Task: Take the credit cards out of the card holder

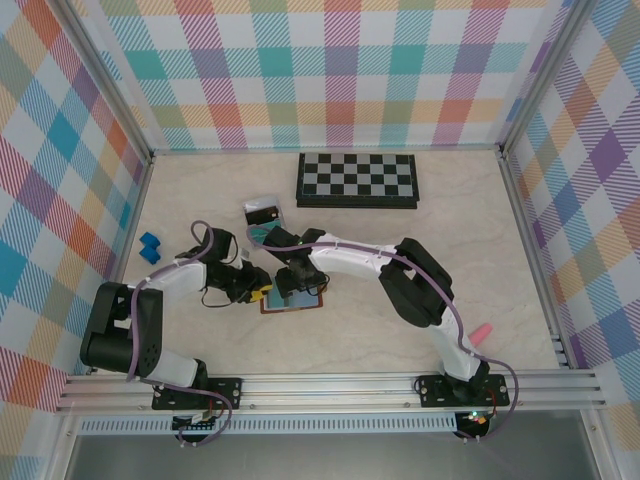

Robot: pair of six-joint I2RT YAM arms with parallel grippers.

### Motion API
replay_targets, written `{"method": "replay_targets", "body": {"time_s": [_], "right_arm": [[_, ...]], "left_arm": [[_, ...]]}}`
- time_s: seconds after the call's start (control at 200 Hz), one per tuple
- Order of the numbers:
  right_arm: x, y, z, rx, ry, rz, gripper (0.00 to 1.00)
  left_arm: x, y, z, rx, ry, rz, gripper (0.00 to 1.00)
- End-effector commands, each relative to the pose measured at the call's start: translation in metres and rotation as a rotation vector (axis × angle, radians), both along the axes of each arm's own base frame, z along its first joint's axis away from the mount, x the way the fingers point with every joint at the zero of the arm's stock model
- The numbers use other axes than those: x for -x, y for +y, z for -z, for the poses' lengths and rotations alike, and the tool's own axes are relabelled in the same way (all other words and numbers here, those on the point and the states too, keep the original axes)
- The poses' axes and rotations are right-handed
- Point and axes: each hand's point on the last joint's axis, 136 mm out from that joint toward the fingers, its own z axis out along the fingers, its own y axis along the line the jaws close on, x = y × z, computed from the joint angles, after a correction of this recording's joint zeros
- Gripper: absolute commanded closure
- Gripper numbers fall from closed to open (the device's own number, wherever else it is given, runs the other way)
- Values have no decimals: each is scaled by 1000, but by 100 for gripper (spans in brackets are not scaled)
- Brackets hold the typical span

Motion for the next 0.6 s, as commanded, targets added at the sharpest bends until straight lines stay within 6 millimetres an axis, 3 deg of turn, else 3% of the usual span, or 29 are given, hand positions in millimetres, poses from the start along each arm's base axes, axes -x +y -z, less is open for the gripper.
{"method": "replay_targets", "body": {"time_s": [0.0,0.595], "right_arm": [[14,-19,29,71,80,5,34],[15,-19,31,65,95,3,34]], "left_arm": [[-2,-2,2,-19,-14,29,72],[4,5,21,-106,7,72,75]]}}
